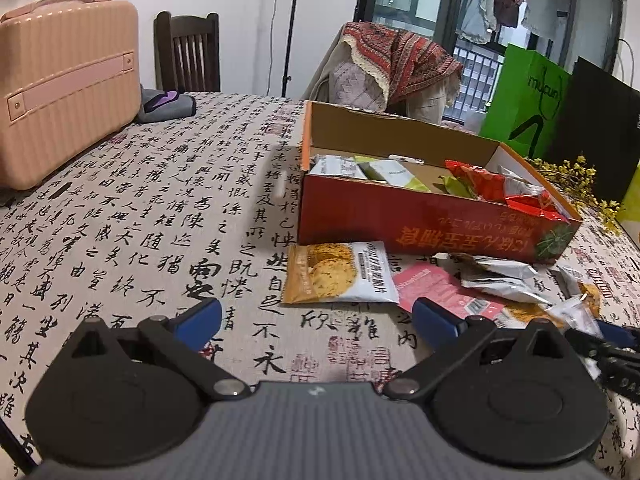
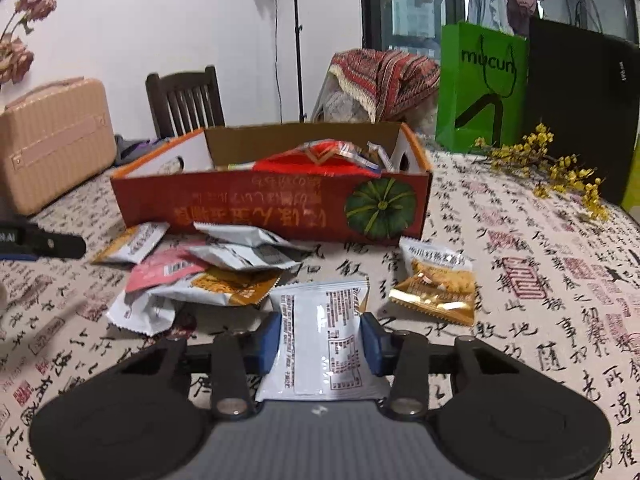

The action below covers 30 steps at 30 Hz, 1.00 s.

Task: Organize snacks
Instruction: 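Grasp a white sachet with the right gripper while the left grasps the pumpkin-seed cracker packet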

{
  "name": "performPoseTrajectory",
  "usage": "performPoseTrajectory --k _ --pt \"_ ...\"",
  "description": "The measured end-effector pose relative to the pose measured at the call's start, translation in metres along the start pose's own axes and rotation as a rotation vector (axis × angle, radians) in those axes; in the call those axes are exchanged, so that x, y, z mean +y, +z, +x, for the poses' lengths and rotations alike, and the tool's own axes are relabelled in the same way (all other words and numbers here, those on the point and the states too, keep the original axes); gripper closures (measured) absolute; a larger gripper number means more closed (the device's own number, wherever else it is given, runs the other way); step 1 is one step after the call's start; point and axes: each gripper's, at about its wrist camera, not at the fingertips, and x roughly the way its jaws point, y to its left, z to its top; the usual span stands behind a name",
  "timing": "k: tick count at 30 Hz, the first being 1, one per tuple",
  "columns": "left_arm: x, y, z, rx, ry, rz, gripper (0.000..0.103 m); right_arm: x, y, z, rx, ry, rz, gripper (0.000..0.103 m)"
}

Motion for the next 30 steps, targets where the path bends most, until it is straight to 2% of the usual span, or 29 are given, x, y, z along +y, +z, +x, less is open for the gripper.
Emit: performPoseTrajectory --k 7,20,30 --pt "0.005 0.009 0.012 0.017 0.011 -0.015 0.000 -0.012 0.009 -0.014 -0.068 -0.020 0.033 0.062" --pt "-0.008 0.033 0.058 0.079 0.001 -0.020 0.000 -0.021 0.021 0.002 -0.084 -0.027 0.076 0.062" --pt "-0.016 0.031 0.086 0.125 0.077 0.009 0.000 -0.024 0.030 0.014 -0.100 -0.025 0.103 0.062"
